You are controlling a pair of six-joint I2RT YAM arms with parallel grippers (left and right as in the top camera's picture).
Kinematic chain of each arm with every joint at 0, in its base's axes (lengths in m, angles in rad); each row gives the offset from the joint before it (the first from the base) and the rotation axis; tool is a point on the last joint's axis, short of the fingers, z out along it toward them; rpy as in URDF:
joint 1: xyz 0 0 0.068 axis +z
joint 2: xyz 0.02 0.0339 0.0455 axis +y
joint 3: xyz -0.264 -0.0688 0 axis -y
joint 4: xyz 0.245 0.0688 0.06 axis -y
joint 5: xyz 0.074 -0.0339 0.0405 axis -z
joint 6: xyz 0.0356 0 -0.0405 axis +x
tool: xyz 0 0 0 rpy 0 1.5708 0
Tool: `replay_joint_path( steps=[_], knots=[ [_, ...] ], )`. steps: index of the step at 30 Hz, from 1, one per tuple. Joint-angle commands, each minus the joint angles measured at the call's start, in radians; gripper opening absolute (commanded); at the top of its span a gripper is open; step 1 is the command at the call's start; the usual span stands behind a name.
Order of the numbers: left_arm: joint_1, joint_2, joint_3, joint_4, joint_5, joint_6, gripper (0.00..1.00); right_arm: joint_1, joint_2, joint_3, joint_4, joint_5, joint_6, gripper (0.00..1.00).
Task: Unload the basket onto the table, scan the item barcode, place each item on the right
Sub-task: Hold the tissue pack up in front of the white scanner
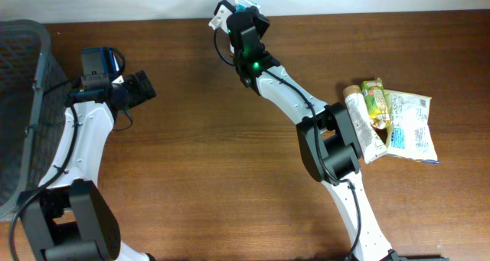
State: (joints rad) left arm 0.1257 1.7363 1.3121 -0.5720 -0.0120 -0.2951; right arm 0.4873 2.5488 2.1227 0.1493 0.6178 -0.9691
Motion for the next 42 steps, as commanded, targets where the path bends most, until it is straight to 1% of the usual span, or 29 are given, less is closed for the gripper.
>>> replay_joint_path(
  steps=[1, 13, 14, 15, 18, 19, 20, 21, 24, 26, 28, 30, 31, 34, 35, 36, 37, 38, 39, 41, 42],
  knots=[
    [0.000, -0.016, 0.016, 0.002, -0.007, 0.012, 0.99, -0.023, 0.024, 0.008, 0.008, 0.024, 0.005, 0.04],
    [0.000, -0.016, 0.016, 0.002, -0.007, 0.012, 0.99, -0.024, 0.029, 0.008, -0.008, -0.017, 0.013, 0.05],
    [0.000, -0.016, 0.016, 0.002, -0.007, 0.012, 0.99, -0.024, 0.029, 0.008, -0.028, -0.041, 0.034, 0.09],
    [0.000, -0.016, 0.016, 0.002, -0.007, 0.012, 0.99, -0.023, 0.029, 0.008, -0.054, -0.068, 0.052, 0.10],
    [0.000, -0.016, 0.016, 0.002, -0.007, 0.012, 0.99, -0.021, 0.029, 0.008, -0.135, -0.110, 0.061, 0.09],
    [0.000, -0.016, 0.016, 0.002, -0.007, 0.012, 0.99, -0.020, 0.029, 0.008, -0.139, -0.100, 0.061, 0.06],
    [0.000, -0.016, 0.016, 0.002, -0.007, 0.012, 0.99, -0.017, 0.029, 0.008, -0.123, -0.073, 0.061, 0.04],
    [0.000, -0.016, 0.016, 0.002, -0.007, 0.012, 0.99, -0.016, 0.023, 0.008, -0.058, -0.009, 0.061, 0.04],
    [0.000, -0.016, 0.016, 0.002, -0.007, 0.012, 0.99, -0.016, -0.013, 0.008, 0.016, 0.026, 0.054, 0.04],
    [0.000, -0.016, 0.016, 0.002, -0.007, 0.012, 0.99, -0.016, -0.056, 0.008, 0.029, 0.027, 0.030, 0.04],
    [0.000, -0.016, 0.016, 0.002, -0.007, 0.012, 0.99, -0.016, -0.105, 0.008, 0.008, 0.027, 0.032, 0.04],
    [0.000, -0.016, 0.016, 0.002, -0.007, 0.012, 0.99, -0.016, -0.188, 0.008, -0.092, 0.027, 0.047, 0.04],
    [0.000, -0.016, 0.016, 0.002, -0.007, 0.012, 0.99, -0.017, -0.225, 0.008, -0.147, 0.027, 0.080, 0.04],
    [0.000, -0.016, 0.016, 0.002, -0.007, 0.012, 0.99, -0.017, -0.382, 0.008, -0.441, -0.001, 0.328, 0.04],
    [0.000, -0.016, 0.016, 0.002, -0.007, 0.012, 0.99, -0.018, -0.433, 0.008, -0.569, -0.060, 0.404, 0.04],
    [0.000, -0.016, 0.016, 0.002, -0.007, 0.012, 0.99, -0.021, -0.466, 0.008, -0.654, -0.108, 0.444, 0.04],
    [0.000, -0.016, 0.016, 0.002, -0.007, 0.012, 0.99, -0.030, -0.514, 0.008, -0.778, -0.176, 0.521, 0.04],
    [0.000, -0.016, 0.016, 0.002, -0.007, 0.012, 0.99, -0.039, -0.545, 0.008, -0.861, -0.223, 0.592, 0.04],
    [0.000, -0.016, 0.016, 0.002, -0.007, 0.012, 0.99, -0.060, -0.602, 0.008, -0.989, -0.319, 0.727, 0.04],
    [0.000, -0.016, 0.016, 0.002, -0.007, 0.012, 0.99, -0.099, -0.676, 0.008, -1.126, -0.425, 0.895, 0.04],
    [0.000, -0.016, 0.016, 0.002, -0.007, 0.012, 0.99, -0.120, -0.703, 0.008, -1.176, -0.445, 0.935, 0.04]
  ],
)
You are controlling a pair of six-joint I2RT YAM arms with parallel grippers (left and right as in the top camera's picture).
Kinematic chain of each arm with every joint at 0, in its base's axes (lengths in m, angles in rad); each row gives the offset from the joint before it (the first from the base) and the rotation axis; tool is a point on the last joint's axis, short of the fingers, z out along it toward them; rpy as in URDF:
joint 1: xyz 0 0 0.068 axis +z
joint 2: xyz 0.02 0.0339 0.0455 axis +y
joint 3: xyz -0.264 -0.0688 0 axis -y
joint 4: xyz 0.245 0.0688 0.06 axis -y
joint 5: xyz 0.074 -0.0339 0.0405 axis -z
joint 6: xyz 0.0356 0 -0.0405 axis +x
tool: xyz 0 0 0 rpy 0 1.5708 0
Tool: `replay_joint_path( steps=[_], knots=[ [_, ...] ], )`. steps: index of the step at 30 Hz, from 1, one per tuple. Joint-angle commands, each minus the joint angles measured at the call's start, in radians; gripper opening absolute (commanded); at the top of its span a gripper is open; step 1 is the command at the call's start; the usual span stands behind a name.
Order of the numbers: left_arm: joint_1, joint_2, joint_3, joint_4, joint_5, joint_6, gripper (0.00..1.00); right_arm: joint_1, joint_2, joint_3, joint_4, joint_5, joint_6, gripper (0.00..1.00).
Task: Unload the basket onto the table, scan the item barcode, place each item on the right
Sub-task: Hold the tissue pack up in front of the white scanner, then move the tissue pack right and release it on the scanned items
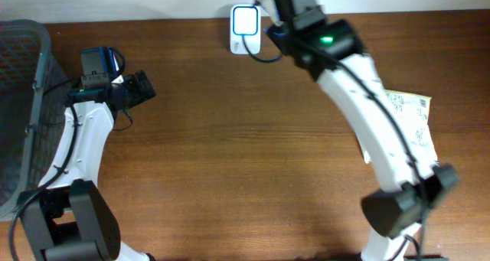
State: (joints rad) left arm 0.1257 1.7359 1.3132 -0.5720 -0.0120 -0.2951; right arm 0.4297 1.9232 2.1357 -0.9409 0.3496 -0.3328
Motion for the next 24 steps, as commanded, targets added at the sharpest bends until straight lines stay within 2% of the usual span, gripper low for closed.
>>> replay_joint_path(
  steps=[1, 4, 6, 8, 14, 15, 16, 17, 18, 19, 21, 24],
  knots=[
    [0.000, -0.016, 0.014, 0.002, -0.007, 0.012, 0.99, -0.092, -0.109, -0.005, -0.153, -0.182, 0.340, 0.04],
    [0.000, -0.016, 0.014, 0.002, -0.007, 0.012, 0.99, -0.224, -0.161, -0.005, -0.360, -0.185, 0.436, 0.04],
    [0.000, -0.016, 0.014, 0.002, -0.007, 0.012, 0.99, -0.343, -0.146, -0.012, -0.505, -0.232, 0.443, 0.04],
    [0.000, -0.016, 0.014, 0.002, -0.007, 0.012, 0.99, -0.435, -0.120, -0.066, -0.563, -0.262, 0.443, 0.04],
    [0.000, -0.016, 0.014, 0.002, -0.007, 0.012, 0.99, -0.566, -0.069, -0.305, -0.494, -0.259, 0.441, 0.05],
    [0.000, -0.016, 0.014, 0.002, -0.007, 0.012, 0.99, -0.579, -0.066, -0.336, -0.462, -0.259, 0.433, 0.09],
    [0.000, -0.016, 0.014, 0.002, -0.007, 0.012, 0.99, -0.597, -0.065, -0.372, -0.415, -0.256, 0.412, 0.25],
    [0.000, -0.016, 0.014, 0.002, -0.007, 0.012, 0.99, -0.608, -0.065, -0.375, -0.398, -0.249, 0.412, 0.31],
    [0.000, -0.016, 0.014, 0.002, -0.007, 0.012, 0.99, -0.621, -0.066, -0.369, -0.376, -0.249, 0.412, 0.47],
    [0.000, -0.016, 0.014, 0.002, -0.007, 0.012, 0.99, -0.626, -0.067, -0.356, -0.375, -0.249, 0.412, 0.56],
    [0.000, -0.016, 0.014, 0.002, -0.007, 0.012, 0.99, -0.628, -0.068, -0.299, -0.394, -0.249, 0.412, 0.64],
    [0.000, -0.016, 0.014, 0.002, -0.007, 0.012, 0.99, -0.603, -0.076, -0.151, -0.491, -0.281, 0.396, 0.68]
  ],
)
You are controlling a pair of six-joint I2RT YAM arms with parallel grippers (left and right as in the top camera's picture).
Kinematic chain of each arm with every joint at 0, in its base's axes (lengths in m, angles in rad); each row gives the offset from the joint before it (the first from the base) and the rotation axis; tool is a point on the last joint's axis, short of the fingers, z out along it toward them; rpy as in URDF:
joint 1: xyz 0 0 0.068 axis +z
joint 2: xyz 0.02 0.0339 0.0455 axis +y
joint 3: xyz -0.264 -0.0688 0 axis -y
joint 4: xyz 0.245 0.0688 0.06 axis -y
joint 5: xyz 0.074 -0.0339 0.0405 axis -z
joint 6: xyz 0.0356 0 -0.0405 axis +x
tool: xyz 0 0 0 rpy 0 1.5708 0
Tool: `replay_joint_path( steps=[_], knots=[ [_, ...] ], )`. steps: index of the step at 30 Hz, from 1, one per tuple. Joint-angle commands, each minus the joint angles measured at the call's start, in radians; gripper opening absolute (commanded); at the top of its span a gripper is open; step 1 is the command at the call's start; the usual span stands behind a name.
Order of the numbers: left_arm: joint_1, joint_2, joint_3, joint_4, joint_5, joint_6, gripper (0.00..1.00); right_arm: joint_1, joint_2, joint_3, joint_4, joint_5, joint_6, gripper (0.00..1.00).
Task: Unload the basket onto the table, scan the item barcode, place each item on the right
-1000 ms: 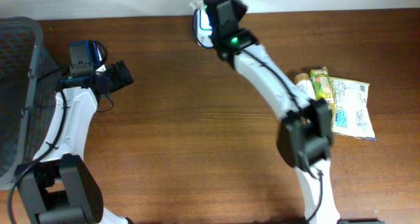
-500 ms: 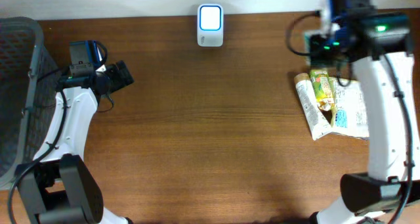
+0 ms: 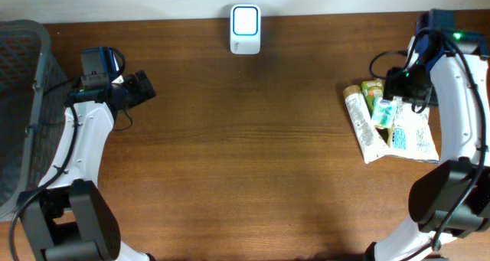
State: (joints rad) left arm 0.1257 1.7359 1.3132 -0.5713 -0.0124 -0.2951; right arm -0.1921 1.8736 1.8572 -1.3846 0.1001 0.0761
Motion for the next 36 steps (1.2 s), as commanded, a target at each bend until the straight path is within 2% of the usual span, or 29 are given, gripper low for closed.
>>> replay_joint_path(
  steps=[1, 4, 5, 6, 10, 12, 14, 20, 26, 28, 33, 36],
  knots=[
    [0.000, -0.016, 0.014, 0.002, -0.006, 0.012, 0.99, 0.038, -0.032, 0.190, -0.089, -0.074, -0.045, 0.68],
    [0.000, -0.016, 0.014, 0.002, -0.006, 0.012, 0.99, 0.109, -0.048, 0.412, -0.211, -0.122, -0.078, 0.73],
    [0.000, -0.016, 0.014, 0.002, -0.006, 0.012, 0.99, 0.138, -0.056, 0.550, -0.269, -0.123, -0.079, 0.81],
    [0.000, -0.016, 0.014, 0.002, -0.006, 0.012, 0.99, 0.152, -0.061, 0.619, -0.294, -0.123, -0.079, 0.99],
    [0.000, -0.016, 0.014, 0.002, -0.006, 0.012, 0.99, 0.214, -0.093, 0.939, -0.310, -0.123, -0.079, 0.99],
    [0.000, -0.016, 0.014, 0.002, -0.006, 0.012, 0.99, 0.241, -0.149, 0.991, -0.311, -0.244, 0.020, 0.99],
    [0.000, -0.016, 0.014, 0.002, -0.006, 0.012, 0.99, 0.268, -0.194, 1.001, -0.312, -0.379, 0.075, 0.99],
    [0.000, -0.016, 0.014, 0.002, -0.006, 0.012, 0.99, 0.270, -0.247, 1.000, -0.314, -0.382, 0.070, 0.99],
    [0.000, -0.016, 0.014, 0.002, -0.006, 0.012, 0.99, 0.270, -0.250, 0.963, -0.314, -0.254, -0.108, 0.99],
    [0.000, -0.016, 0.014, 0.002, -0.006, 0.012, 0.99, 0.270, -0.258, 0.937, -0.313, -0.217, -0.114, 0.99],
    [0.000, -0.016, 0.014, 0.002, -0.006, 0.012, 0.99, 0.270, -0.347, 0.804, -0.241, -0.139, -0.114, 0.99],
    [0.000, -0.016, 0.014, 0.002, -0.006, 0.012, 0.99, 0.270, -0.464, 0.615, -0.099, -0.133, -0.122, 0.99]
  ],
)
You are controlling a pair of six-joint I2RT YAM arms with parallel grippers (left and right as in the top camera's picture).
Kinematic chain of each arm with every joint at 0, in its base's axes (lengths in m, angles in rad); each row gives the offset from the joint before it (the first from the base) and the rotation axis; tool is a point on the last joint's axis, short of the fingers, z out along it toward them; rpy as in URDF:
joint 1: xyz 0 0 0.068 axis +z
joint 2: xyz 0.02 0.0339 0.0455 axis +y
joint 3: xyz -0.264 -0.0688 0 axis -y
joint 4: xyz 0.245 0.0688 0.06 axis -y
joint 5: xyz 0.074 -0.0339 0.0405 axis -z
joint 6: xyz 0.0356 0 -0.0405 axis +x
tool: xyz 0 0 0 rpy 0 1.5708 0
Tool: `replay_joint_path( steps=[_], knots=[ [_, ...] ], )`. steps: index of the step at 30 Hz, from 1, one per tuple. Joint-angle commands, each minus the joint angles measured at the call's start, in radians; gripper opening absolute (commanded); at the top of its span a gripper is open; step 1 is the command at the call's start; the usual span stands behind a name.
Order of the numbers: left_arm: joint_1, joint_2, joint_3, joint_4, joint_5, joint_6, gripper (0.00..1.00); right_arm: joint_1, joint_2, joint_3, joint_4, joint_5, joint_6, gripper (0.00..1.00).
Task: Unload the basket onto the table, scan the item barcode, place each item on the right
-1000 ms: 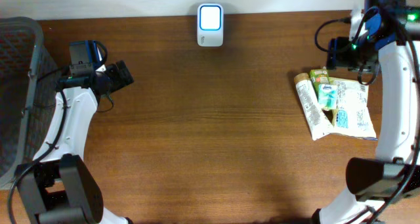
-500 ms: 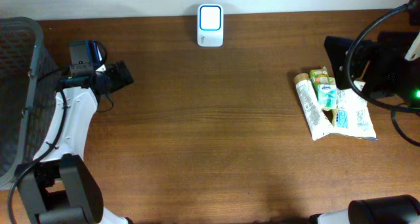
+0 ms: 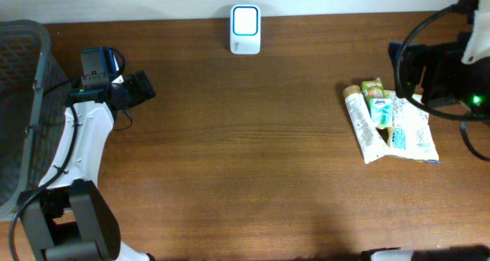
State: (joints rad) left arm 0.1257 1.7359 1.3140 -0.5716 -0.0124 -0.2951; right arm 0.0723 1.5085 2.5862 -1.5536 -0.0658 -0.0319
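Observation:
The white barcode scanner [image 3: 245, 20] stands at the table's back edge. A small green-and-white item [image 3: 380, 108] lies on a pile of packets [image 3: 409, 127] at the right. My right gripper [image 3: 401, 71] hangs just above and behind that pile, looks open, and holds nothing. At the left, my left gripper [image 3: 142, 88] points toward the middle of the table, with nothing seen in it. Its fingers are too dark to read.
A dark mesh basket [image 3: 17, 100] fills the left edge beside the left arm. A white tube [image 3: 362, 127] and a green packet [image 3: 373, 86] lie in the pile. The right arm's body looms large at the right edge.
My right gripper was low over the pile with the green-and-white item in it. Now the item lies on the pile and the gripper stands higher, off to the right. The left arm is unchanged.
My right gripper first held a small item at the back edge, over the spot where the scanner stands. Then it was beside the uncovered scanner. Then it was over the pile at the right with the item, which now lies there, let go.

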Motion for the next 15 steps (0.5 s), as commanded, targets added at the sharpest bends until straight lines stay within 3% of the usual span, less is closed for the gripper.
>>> replay_joint_path(
  steps=[1, 7, 15],
  knots=[
    [0.000, -0.016, 0.014, 0.002, -0.006, 0.012, 0.99, 0.006, -0.134, -0.175, 0.107, 0.033, -0.014, 0.99],
    [0.000, -0.016, 0.014, 0.002, -0.006, 0.012, 0.99, -0.002, -0.417, -0.740, 0.501, 0.030, -0.096, 0.99],
    [0.000, -0.016, 0.014, 0.002, -0.006, 0.012, 0.99, -0.125, -0.871, -1.752, 1.332, -0.037, -0.095, 0.99]
  ],
)
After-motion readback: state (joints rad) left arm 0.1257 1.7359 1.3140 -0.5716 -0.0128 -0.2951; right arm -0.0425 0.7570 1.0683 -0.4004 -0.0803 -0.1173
